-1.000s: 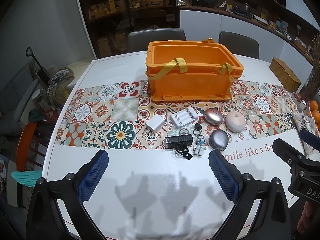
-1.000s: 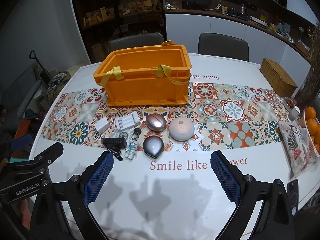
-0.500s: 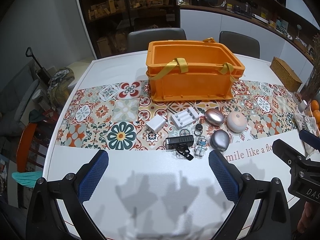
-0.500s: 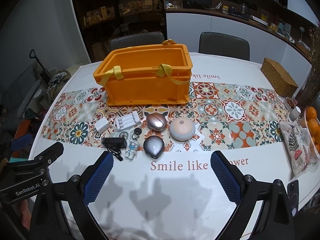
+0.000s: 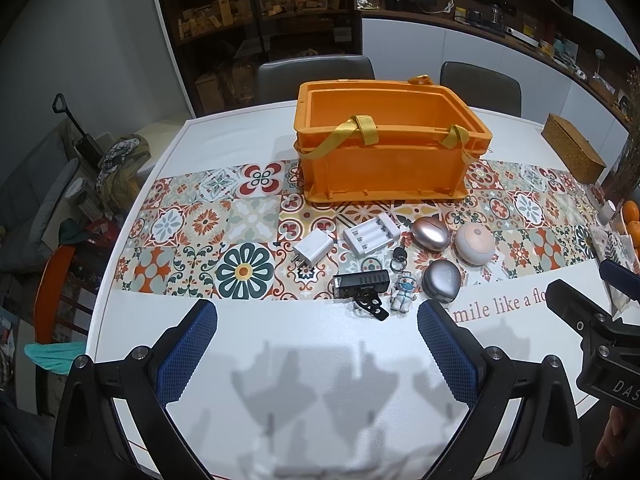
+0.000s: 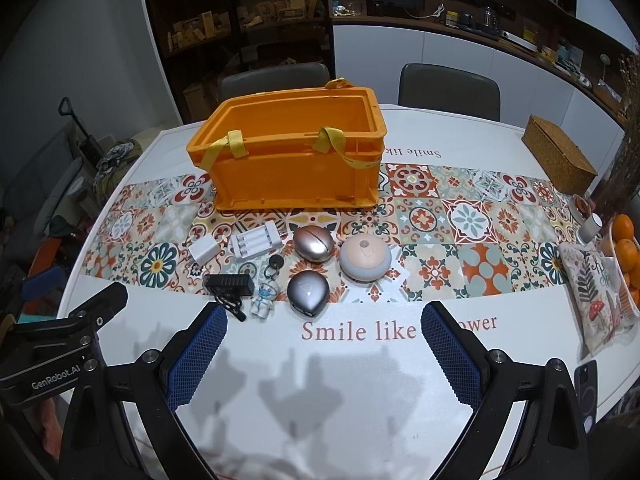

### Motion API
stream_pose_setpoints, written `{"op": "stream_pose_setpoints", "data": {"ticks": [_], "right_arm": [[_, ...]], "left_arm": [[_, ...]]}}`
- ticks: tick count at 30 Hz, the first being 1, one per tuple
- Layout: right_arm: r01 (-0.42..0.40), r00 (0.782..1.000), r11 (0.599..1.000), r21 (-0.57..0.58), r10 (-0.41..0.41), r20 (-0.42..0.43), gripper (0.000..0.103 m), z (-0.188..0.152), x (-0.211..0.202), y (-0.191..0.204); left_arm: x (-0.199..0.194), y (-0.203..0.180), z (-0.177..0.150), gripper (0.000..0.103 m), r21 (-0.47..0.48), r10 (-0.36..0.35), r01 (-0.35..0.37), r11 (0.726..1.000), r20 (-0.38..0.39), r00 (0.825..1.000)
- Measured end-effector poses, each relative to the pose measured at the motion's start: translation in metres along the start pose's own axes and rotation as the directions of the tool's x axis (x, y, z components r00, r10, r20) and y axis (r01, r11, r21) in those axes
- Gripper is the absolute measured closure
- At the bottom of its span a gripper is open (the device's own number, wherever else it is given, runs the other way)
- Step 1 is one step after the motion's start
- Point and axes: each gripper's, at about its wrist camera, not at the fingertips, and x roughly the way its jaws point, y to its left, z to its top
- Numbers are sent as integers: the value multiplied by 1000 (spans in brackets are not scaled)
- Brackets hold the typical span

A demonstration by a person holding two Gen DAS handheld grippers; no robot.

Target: Organize rigid objects

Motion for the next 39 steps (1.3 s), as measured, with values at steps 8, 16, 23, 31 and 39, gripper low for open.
{"op": "stream_pose_setpoints", "data": {"ticks": [8, 16, 23, 31, 39], "right_arm": [[-1, 1000, 1000, 0, 1, 0, 5, 0, 1, 0], [-1, 1000, 1000, 0, 1, -2, 5, 0, 3, 0], [-1, 1000, 1000, -1, 1, -3, 5, -2, 9, 1], [-4, 1000, 1000, -2, 4, -6, 5, -1, 10, 1], [-4, 998, 1000, 15, 5, -56, 5, -2, 30, -2]], "left_arm": [[0, 0, 2, 1, 4, 3, -3, 1000, 2, 1000], [-1, -2, 4, 1, 5, -6, 6, 1000, -4, 1000], [-1, -4, 7, 1, 13, -5, 5, 1000, -2, 1000], [4, -3, 6, 1, 6, -9, 9, 1000, -13, 1000], [32, -2, 5, 1, -36, -20, 17, 999, -83, 996]]}}
